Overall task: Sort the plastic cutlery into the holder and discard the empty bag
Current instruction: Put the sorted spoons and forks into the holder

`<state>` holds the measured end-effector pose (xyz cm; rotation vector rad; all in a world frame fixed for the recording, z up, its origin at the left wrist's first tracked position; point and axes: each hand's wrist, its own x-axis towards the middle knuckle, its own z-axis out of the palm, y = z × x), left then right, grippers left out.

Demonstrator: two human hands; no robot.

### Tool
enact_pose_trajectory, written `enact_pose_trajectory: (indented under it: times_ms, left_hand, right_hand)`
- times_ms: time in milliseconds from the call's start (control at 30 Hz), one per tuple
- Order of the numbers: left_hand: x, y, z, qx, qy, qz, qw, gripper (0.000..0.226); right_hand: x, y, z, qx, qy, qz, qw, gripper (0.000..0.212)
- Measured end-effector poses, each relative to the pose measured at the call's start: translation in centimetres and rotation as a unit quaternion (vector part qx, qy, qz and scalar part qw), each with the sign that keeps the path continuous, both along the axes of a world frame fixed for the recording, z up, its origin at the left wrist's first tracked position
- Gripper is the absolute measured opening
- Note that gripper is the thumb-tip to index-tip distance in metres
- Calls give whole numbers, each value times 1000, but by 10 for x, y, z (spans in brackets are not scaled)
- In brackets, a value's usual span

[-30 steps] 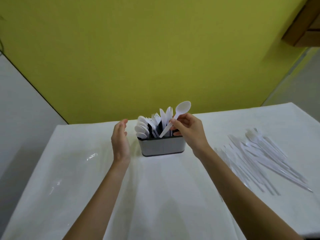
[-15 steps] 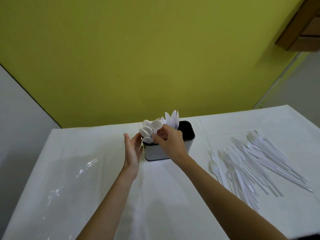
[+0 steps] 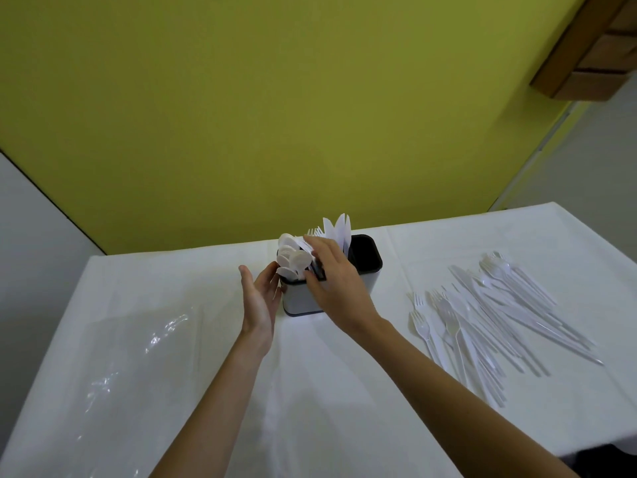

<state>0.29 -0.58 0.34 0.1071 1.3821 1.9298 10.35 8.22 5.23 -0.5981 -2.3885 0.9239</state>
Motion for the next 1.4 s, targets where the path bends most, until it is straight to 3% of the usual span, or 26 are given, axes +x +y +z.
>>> enact_pose_trajectory:
  times_ms: [133, 433, 567, 800, 1067, 1267, 1400]
  left_hand:
    - [3, -2, 0, 2, 1, -7, 1000, 77]
    - [11, -9, 5, -1, 5, -10, 1000, 77]
    - [11, -12, 12, -22, 42, 12, 999, 75]
    - [6, 8, 58, -19, 208, 89, 974, 58]
    - [61, 63, 96, -17, 383, 37, 923, 58]
    - [128, 103, 72, -41, 410, -25, 911, 30]
    - [159, 121, 18, -169, 381, -80, 906, 12]
  right_hand:
    - [7, -8, -9, 116, -24, 53, 992, 49]
    - [17, -9, -22, 171, -67, 79, 980, 52]
    - [24, -9, -19, 141, -53, 76, 986, 56]
    - [69, 17, -9, 72, 23, -20, 997, 56]
    - [154, 74, -22, 61, 36, -165, 984, 46]
    - [219, 108, -41, 47, 4, -210, 977, 36]
    - [262, 126, -63, 3, -19, -232, 973, 31]
